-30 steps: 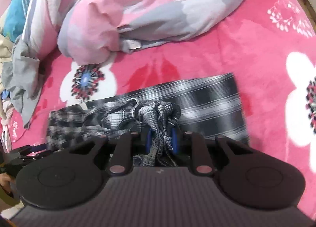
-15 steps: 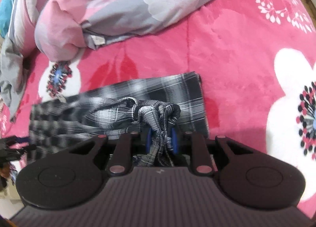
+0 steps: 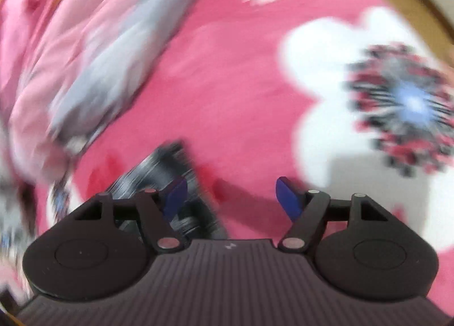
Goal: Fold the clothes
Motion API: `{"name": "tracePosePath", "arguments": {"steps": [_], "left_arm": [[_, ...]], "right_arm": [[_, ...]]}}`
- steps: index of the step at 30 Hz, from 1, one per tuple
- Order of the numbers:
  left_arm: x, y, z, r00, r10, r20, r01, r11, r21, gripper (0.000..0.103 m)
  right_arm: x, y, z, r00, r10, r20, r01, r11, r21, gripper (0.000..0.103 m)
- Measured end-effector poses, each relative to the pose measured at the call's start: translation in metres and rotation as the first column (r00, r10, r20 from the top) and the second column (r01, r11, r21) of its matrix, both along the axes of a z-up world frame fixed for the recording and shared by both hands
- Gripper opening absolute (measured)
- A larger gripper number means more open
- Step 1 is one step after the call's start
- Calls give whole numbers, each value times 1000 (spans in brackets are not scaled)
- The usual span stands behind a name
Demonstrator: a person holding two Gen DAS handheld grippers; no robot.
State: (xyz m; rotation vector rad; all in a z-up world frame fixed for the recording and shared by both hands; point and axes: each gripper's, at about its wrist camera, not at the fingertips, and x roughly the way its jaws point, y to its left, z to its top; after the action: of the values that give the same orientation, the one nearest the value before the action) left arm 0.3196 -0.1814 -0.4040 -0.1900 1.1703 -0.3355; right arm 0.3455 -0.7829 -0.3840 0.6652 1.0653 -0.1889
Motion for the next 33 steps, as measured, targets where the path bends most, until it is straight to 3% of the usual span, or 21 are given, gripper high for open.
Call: {"name": "tracePosePath", "arguments": {"steps": [3,6,9,12,14,17,20,23,26,29,31,32,33], "left_arm": [[5,18,2,998,59,-2,-59,996,-73,68],[14,36,1,993,118,-17,-119,987,-111,67],[29,54,-6,987,149,-67,-158,976,-152,65],[45,67,-18,982,132,-138,-159,964,-213,61],[55,74,-27,978,112,-175,-155,955,-252,60],[65,81,-35,977,56,-207,-121,940,-319,59],[72,85,-43,974,5,-227,-87,931,-354,56],[77,89,-48,971,-39,-237,-58,920,-387,54],[82,90,-52,968,-73,-242,-31,915,-402,40],[87,89,-60,961,-84,-265,-38,904,-425,15],[89,88,-65,957,-70,-280,-59,902,-427,11],[90,87,-66,959,-62,-278,-67,900,-430,8],[89,86,-65,961,-50,-272,-75,900,-429,7]], "right_arm": [[-11,24,28,996,5,86,-3,1000,-24,69],[-19,85,62,972,178,151,-170,983,-64,69],[-31,170,77,920,368,135,-369,929,-17,69],[-63,243,55,921,381,78,-389,900,198,69],[-85,291,38,923,384,37,-372,861,348,69],[-133,336,-6,967,237,-91,-159,847,507,69],[-170,364,-45,990,19,-140,65,818,571,69],[-190,389,-76,974,-178,-137,224,741,633,70],[-205,411,-90,931,-351,-95,316,650,691,70],[-208,432,-92,909,-412,-61,327,614,718,54],[-205,442,-96,894,-442,-66,355,613,706,33],[-203,447,-99,887,-457,-69,370,613,698,15],[-202,448,-101,872,-483,-75,393,601,696,9]]}}
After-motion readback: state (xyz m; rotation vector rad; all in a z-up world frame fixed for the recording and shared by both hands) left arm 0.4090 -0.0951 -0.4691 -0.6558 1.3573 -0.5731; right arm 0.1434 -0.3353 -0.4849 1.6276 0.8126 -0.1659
